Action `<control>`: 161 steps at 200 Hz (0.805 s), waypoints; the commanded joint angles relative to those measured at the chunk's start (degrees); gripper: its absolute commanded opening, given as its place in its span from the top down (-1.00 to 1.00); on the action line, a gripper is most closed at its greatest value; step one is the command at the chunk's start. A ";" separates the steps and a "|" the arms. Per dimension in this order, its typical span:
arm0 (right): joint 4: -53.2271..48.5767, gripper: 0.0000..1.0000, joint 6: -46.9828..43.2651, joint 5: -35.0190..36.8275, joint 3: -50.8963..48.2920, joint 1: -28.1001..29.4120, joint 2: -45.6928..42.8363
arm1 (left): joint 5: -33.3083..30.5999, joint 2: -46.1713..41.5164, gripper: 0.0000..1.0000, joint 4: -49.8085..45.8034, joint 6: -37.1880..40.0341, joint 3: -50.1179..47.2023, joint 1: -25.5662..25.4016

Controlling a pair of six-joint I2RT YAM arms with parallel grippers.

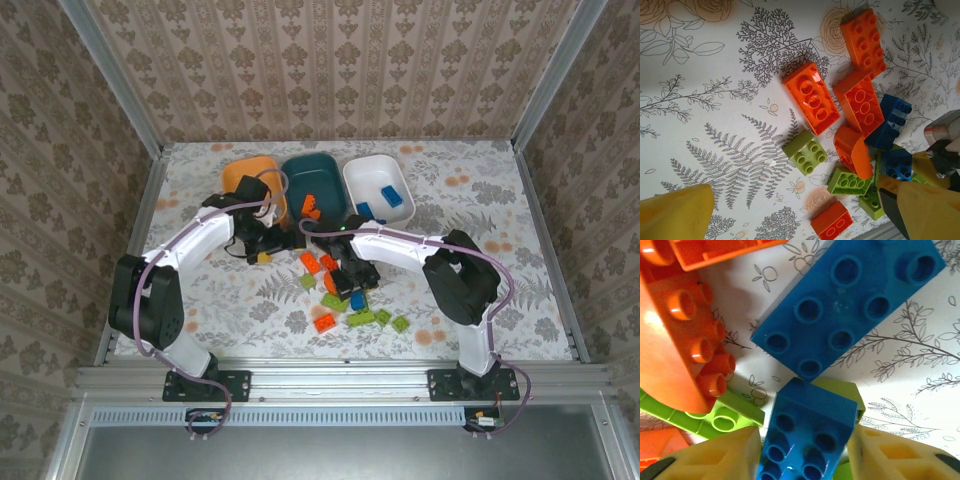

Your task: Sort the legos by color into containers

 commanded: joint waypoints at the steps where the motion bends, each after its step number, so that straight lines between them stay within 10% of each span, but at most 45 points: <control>1: -3.02 0.14 -0.34 3.84 1.55 -0.07 -0.06 | 0.93 -1.85 -0.91 -0.47 -0.49 -0.89 0.52; 77: -5.87 0.34 0.13 3.64 6.54 -4.30 -6.62 | 1.19 -2.42 -0.91 -0.41 -0.32 -1.59 1.34; 161: 9.72 0.36 12.53 -9.50 10.93 -27.12 -8.32 | 1.63 -2.89 -0.91 0.02 -0.04 -2.01 1.46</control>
